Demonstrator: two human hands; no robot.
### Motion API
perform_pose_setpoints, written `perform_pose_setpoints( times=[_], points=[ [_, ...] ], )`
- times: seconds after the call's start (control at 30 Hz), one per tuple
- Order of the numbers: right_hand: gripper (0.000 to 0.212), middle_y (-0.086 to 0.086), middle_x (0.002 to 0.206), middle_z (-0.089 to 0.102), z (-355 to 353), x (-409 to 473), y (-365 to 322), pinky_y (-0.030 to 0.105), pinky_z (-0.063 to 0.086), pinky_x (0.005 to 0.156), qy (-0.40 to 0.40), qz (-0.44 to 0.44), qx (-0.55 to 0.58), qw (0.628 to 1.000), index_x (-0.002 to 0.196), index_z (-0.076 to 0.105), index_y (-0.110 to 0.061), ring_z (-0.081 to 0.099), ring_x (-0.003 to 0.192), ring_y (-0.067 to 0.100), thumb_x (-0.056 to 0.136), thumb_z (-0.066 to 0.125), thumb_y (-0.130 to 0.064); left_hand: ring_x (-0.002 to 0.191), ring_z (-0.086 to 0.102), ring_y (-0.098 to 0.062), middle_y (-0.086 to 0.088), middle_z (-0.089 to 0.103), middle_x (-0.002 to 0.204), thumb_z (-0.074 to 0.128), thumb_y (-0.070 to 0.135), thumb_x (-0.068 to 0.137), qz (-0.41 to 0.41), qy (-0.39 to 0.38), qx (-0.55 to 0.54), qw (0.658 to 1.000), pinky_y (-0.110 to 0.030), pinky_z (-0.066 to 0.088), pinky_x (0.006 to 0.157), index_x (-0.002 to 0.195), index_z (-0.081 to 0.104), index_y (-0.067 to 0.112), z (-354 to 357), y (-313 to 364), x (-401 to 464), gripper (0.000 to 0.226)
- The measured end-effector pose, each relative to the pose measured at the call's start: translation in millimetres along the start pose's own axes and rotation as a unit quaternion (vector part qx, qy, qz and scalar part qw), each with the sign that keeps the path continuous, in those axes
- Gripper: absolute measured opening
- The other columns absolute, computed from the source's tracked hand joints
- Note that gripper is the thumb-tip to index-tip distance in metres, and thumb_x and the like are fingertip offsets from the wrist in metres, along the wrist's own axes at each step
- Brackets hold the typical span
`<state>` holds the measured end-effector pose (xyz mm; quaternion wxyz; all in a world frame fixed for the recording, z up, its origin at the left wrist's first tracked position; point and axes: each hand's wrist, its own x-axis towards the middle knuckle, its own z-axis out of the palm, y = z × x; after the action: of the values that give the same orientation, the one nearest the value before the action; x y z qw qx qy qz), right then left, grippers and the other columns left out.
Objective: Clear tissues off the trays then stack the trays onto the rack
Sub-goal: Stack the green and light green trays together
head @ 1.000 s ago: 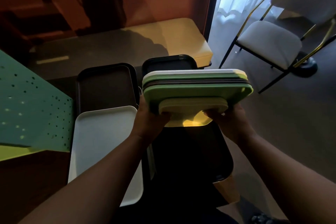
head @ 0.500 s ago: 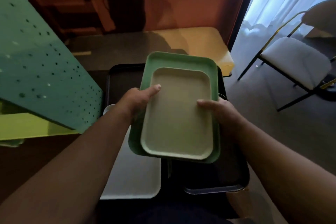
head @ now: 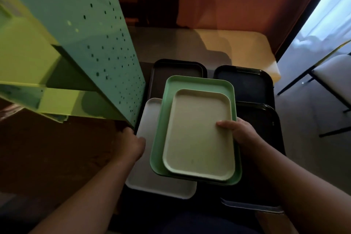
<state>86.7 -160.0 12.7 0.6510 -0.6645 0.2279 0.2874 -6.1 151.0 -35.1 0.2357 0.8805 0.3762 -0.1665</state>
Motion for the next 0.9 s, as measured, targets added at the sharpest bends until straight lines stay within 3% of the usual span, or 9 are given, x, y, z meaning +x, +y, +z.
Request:
perform_pose_setpoints(
  times=[0.1, 0.3, 0.4, 0.57, 0.7, 0.8, 0.9],
  points=[
    [0.044, 0.018, 0.110, 0.073, 4.1, 0.6, 1.2, 0.044, 0.060, 0.073, 0.004, 0.008, -0.009, 1.000, 0.126, 0.061, -0.008, 0.074, 0.093, 0.035, 0.085, 0.077, -0.012, 0.106, 0.058, -0.040, -0.019, 0.056, 0.120, 0.065, 0.031, 0.082, -0.008, -0.022, 0.008, 1.000, -0.042, 0.050, 0.086, 0.121, 0.053, 0.009, 14.1, -21.6, 4.1, 0.046],
    [0.050, 0.020, 0.116, 0.070, 12.0, -3.8, 9.4, 0.048, 0.061, 0.079, -0.006, 0.029, -0.011, 1.000, 0.132, 0.057, -0.008, 0.072, 0.100, 0.038, 0.086, 0.077, -0.014, 0.093, 0.060, -0.036, -0.018, 0.063, 0.108, 0.053, 0.018, 0.093, 0.061, 0.004, 0.045, 0.997, -0.036, 0.044, 0.070, 0.102, 0.057, 0.011, 17.3, -25.8, 9.9, 0.012],
    [0.048, 0.020, 0.116, 0.070, 17.1, -6.5, 13.2, 0.047, 0.060, 0.076, -0.012, 0.033, -0.005, 0.999, 0.131, 0.056, -0.008, 0.072, 0.100, 0.038, 0.087, 0.076, -0.012, 0.098, 0.060, -0.038, -0.020, 0.062, 0.113, 0.048, 0.014, 0.096, 0.053, 0.001, 0.040, 0.998, -0.035, 0.041, 0.071, 0.108, 0.060, 0.007, 17.1, -22.0, 4.6, 0.019],
    [0.052, 0.019, 0.119, 0.069, 21.2, -10.8, 19.1, 0.047, 0.060, 0.077, -0.013, 0.042, 0.002, 0.999, 0.132, 0.056, -0.010, 0.071, 0.102, 0.038, 0.085, 0.077, -0.011, 0.101, 0.059, -0.034, -0.014, 0.062, 0.109, 0.049, 0.014, 0.098, 0.014, -0.026, -0.152, 0.988, -0.033, 0.039, 0.075, 0.116, 0.058, 0.006, -0.6, -6.1, -13.0, 0.022],
    [0.050, 0.017, 0.119, 0.068, 21.9, -16.1, 12.9, 0.048, 0.059, 0.081, -0.012, 0.009, 0.013, 1.000, 0.133, 0.054, -0.011, 0.070, 0.103, 0.037, 0.088, 0.073, -0.012, 0.086, 0.062, -0.020, -0.006, 0.068, 0.101, 0.055, 0.018, 0.098, 0.028, -0.021, -0.282, 0.959, -0.030, 0.047, 0.066, 0.114, 0.064, 0.010, -20.9, 5.5, -25.0, 0.020],
    [0.052, 0.014, 0.123, 0.069, 22.2, -21.7, 8.9, 0.052, 0.059, 0.089, -0.019, -0.035, 0.029, 0.999, 0.138, 0.052, -0.016, 0.071, 0.107, 0.035, 0.091, 0.072, -0.013, 0.085, 0.070, -0.029, -0.012, 0.074, 0.096, 0.059, 0.022, 0.098, 0.019, -0.069, -0.404, 0.912, -0.045, 0.059, 0.075, 0.104, 0.066, 0.016, -30.8, 20.1, -33.7, 0.011],
    [0.045, 0.013, 0.123, 0.070, 20.2, -23.5, 3.4, 0.054, 0.060, 0.090, -0.028, -0.044, 0.048, 0.997, 0.137, 0.053, -0.023, 0.071, 0.108, 0.035, 0.094, 0.069, -0.017, 0.071, 0.071, -0.026, -0.012, 0.076, 0.084, 0.055, 0.022, 0.100, 0.019, -0.117, -0.496, 0.860, -0.041, 0.061, 0.067, 0.100, 0.070, 0.013, -38.6, 40.8, -38.4, 0.017]
  ],
)
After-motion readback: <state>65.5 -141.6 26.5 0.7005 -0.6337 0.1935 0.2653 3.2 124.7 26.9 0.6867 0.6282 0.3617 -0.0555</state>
